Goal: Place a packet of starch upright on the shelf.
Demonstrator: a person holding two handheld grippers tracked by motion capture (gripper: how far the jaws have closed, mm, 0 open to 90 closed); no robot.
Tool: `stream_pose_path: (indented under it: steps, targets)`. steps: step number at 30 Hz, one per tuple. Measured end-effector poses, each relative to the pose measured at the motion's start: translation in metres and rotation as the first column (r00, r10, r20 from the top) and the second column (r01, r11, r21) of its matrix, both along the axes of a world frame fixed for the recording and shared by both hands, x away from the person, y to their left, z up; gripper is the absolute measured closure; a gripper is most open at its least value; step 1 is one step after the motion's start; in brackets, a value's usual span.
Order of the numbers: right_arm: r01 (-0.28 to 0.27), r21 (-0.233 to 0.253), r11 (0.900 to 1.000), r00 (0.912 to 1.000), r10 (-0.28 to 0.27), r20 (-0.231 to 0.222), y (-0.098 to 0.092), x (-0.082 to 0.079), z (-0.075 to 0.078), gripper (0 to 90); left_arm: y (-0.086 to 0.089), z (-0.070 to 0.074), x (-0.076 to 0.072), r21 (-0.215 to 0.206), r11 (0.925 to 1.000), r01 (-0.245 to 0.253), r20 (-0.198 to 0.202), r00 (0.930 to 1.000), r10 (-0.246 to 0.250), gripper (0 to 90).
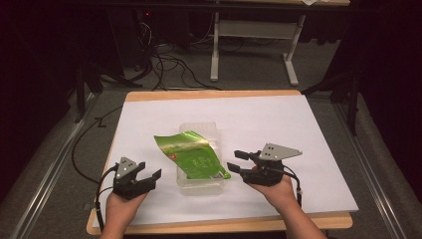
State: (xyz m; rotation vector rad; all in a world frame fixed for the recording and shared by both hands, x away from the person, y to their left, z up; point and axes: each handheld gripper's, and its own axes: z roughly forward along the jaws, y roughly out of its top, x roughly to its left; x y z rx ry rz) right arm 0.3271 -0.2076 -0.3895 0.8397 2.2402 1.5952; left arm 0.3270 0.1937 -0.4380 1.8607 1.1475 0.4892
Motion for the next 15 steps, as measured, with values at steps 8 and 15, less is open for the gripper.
stream_pose_path:
  steps: [8,15]
  targets:
    - [0.101,-0.034,0.994,0.9944,-0.102,-0.027,-0.016,-0.007,-0.011,54.5,-0.009,-0.001,-0.002,-0.013,0.9992,0.038,-0.017,0.9991,-0.038,35.8]
    - [0.155,-0.071,0.985,0.9852,-0.16,-0.063,-0.015,-0.01,-0.018,68.6,-0.02,-0.004,-0.002,-0.069,0.9932,0.094,-0.061,0.9933,-0.098,58.7]
